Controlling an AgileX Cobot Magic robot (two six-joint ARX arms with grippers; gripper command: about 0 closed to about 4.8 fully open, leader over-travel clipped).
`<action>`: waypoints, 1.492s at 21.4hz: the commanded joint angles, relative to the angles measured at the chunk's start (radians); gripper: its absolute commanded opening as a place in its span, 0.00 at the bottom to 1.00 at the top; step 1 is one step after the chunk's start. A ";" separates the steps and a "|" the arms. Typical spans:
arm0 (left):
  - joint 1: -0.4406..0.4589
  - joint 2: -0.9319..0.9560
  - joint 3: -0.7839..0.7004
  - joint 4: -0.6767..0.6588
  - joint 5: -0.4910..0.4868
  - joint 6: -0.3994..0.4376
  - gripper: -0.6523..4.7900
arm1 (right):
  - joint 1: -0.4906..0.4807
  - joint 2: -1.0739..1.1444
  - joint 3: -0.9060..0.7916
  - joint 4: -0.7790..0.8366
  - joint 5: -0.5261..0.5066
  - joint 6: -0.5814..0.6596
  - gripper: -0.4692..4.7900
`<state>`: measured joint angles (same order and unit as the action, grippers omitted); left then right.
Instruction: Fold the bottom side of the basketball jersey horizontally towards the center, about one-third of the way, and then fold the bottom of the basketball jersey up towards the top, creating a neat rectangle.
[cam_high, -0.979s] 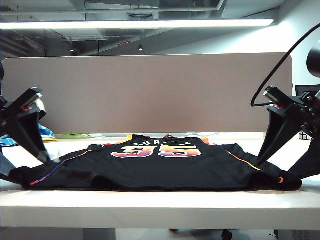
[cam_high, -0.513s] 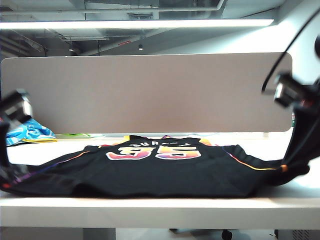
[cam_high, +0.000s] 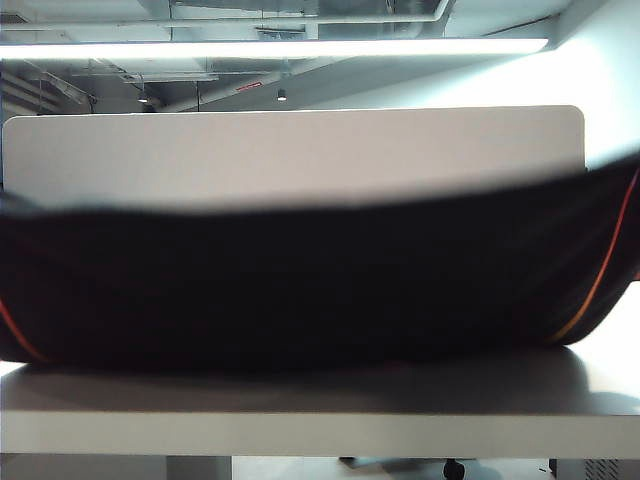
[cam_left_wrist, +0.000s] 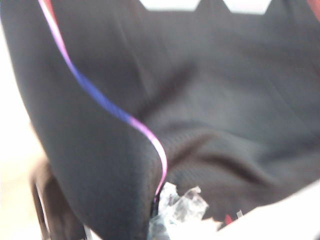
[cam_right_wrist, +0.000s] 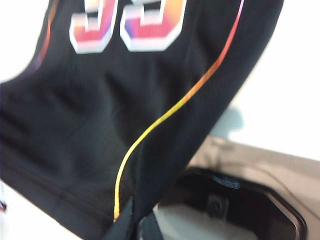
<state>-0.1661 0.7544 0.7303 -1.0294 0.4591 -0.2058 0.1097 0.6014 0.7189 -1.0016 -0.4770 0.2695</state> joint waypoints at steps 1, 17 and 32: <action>0.002 0.030 0.002 0.176 -0.082 -0.009 0.11 | 0.000 0.040 0.002 0.179 0.061 0.045 0.07; 0.034 0.863 0.381 0.863 -0.204 0.085 0.39 | -0.021 1.004 0.472 0.714 0.167 -0.103 0.29; 0.045 0.856 0.393 0.494 -0.204 0.170 0.86 | -0.065 0.892 0.449 0.390 0.174 -0.170 0.64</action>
<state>-0.1226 1.6272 1.1351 -0.4622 0.2298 -0.0410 0.0441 1.5200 1.1915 -0.5732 -0.2932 0.1131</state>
